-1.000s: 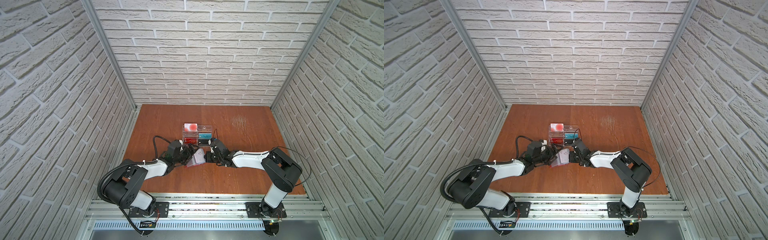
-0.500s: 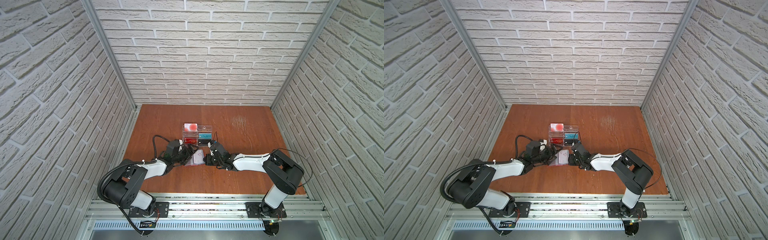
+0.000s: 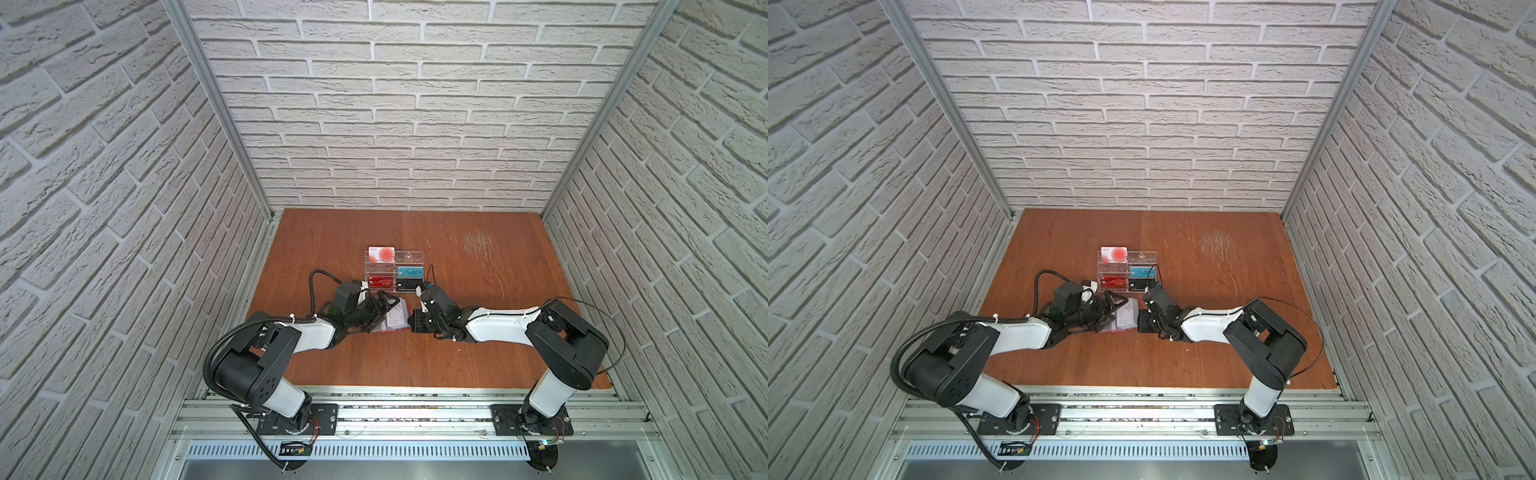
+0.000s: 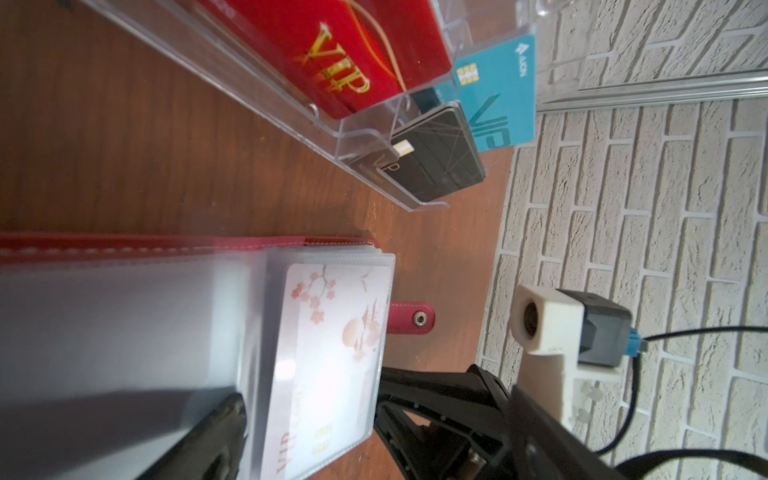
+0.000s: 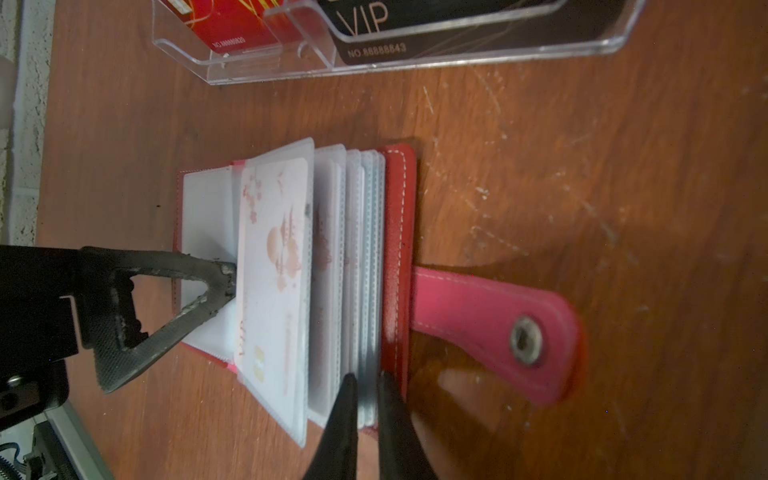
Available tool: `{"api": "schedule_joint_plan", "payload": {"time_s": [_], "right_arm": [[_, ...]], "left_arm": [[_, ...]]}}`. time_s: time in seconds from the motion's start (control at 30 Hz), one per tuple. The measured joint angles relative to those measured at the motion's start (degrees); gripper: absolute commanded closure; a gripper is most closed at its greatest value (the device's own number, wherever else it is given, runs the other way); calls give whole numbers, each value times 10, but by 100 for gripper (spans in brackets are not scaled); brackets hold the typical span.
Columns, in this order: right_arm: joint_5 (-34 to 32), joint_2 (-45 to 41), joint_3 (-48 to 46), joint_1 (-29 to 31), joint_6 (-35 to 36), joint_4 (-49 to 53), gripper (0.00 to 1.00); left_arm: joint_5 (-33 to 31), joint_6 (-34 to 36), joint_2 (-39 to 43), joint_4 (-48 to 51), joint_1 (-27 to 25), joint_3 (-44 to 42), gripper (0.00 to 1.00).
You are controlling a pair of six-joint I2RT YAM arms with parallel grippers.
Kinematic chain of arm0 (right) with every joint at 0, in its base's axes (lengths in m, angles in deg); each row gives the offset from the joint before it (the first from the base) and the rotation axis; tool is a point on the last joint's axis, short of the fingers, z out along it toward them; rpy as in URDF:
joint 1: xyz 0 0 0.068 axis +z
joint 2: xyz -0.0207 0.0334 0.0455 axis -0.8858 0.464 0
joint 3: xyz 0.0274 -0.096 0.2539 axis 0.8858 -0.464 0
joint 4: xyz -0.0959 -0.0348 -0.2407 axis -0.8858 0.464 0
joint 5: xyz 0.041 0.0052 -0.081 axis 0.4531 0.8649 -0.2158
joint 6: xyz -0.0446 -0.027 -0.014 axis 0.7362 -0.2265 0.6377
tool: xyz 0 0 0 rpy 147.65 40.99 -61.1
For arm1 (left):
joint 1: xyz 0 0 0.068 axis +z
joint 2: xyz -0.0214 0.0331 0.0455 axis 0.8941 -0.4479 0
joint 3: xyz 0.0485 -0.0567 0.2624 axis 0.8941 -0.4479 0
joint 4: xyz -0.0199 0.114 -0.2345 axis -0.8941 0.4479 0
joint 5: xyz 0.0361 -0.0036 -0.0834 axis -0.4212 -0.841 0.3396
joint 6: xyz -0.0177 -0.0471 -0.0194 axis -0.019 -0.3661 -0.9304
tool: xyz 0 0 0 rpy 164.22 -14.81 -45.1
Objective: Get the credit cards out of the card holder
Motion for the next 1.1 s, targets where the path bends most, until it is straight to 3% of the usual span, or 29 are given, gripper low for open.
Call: {"api": "schedule_joint_plan", "payload": {"time_s": [0.67,1.1], "right_arm": [[3,4,4,-1,-2,-3,91],[-12,-67,0,0,10,20,90]], "left_arm": [[20,1,-25,-71,4,-16,7],[22,1,-29,-88,4,-20,7]]}}
